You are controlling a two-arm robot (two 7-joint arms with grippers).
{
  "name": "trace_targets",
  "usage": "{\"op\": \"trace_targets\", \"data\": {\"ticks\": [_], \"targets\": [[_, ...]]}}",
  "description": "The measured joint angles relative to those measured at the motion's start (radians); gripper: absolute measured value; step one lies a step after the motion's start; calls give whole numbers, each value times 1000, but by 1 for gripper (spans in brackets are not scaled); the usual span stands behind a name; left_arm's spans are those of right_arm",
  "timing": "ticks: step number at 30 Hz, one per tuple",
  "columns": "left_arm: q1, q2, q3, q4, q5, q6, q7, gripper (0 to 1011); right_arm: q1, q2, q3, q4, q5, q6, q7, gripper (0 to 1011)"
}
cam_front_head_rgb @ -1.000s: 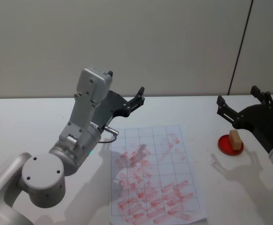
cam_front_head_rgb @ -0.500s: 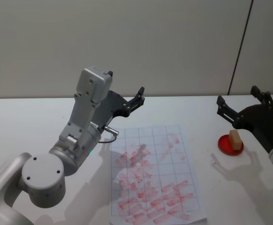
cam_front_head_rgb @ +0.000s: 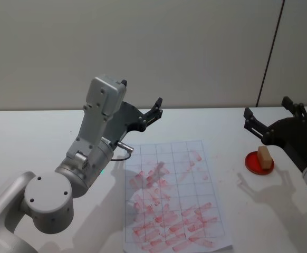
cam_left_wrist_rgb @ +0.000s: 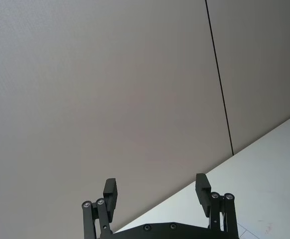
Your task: Use the one hand to pick up the stamp and affix it onto the A4 paper.
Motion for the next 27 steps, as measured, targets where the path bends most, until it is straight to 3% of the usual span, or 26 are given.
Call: {"op": "trace_targets", "data": {"ticks": [13, 27], "targets": [[0, 0, 0, 0, 0, 0, 0, 1001, -1, -1, 2, 0, -5, 10, -16, 1001], [0, 0, 0, 0, 0, 0, 0, 1001, -2, -7, 19, 21, -29, 116, -135, 1001]]}}
